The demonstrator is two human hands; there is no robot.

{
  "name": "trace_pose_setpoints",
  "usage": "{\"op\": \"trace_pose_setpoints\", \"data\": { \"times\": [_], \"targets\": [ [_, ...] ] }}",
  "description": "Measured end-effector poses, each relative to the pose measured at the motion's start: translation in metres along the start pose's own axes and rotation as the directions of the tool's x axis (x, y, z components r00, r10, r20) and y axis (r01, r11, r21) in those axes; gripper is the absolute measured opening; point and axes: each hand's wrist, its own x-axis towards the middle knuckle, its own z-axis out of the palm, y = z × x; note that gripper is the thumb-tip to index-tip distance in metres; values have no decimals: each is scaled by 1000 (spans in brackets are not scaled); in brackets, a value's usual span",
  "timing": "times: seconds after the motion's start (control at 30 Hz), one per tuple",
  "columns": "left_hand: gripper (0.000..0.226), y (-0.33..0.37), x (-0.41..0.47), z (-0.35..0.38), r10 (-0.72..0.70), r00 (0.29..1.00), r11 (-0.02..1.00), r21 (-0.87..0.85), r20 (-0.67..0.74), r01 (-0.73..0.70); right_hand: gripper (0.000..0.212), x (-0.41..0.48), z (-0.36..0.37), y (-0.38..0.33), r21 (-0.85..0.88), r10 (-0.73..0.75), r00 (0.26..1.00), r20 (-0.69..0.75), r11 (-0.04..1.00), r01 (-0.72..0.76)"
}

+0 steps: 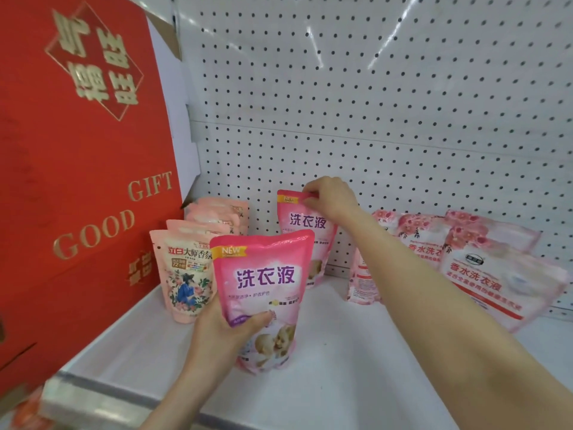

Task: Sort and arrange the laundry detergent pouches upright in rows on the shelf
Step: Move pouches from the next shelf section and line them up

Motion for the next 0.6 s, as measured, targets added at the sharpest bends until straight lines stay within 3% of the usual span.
{"op": "trace_pose_setpoints", "data": {
  "times": [0.13, 0.2, 0.27, 0.3, 0.37, 0.43, 0.47, 0.53, 0.6],
  "targets": [
    [42, 3, 5, -1, 16, 1000, 1000, -7, 19, -16, 22, 6, 5, -1, -30, -10, 1000, 5, 1000, 10],
    [43, 3, 7, 0, 14, 999, 1000, -5, 32, -14, 25, -1, -3, -8, -21, -23, 997, -79, 1000, 22],
    [45, 0, 10, 0, 6, 999, 1000, -14, 46, -5, 22, -20, -21, -20, 139, -53, 982, -181, 987, 79],
    [47, -1, 12, 0, 5, 999, 1000, -17, 53, -4, 22, -34, -35, -27, 290, -69, 986, -152, 951, 112],
    [47, -2, 18, 2, 18, 997, 1000, -20, 74, -17, 29, -67, -61, -42, 527, -163, 983, 84, 845, 95],
    [46, -2, 23, 7, 38, 995, 999, -15, 97, -36, 25, -93, -70, -49, 470, -276, 923, 266, 874, 126],
    [46, -3, 25, 11, 49, 993, 999, -16, 106, -47, 21, -99, -66, -47, 390, -299, 913, 276, 904, 178],
    [53, -5, 29, 19, 71, 990, 997, -18, 118, -69, 22, -103, -53, -38, 252, -299, 939, 168, 934, 252],
    [63, -8, 33, 26, 99, 990, 995, -13, 95, -98, 21, -100, -43, -26, 219, -226, 973, 54, 953, 210]
  ]
}}
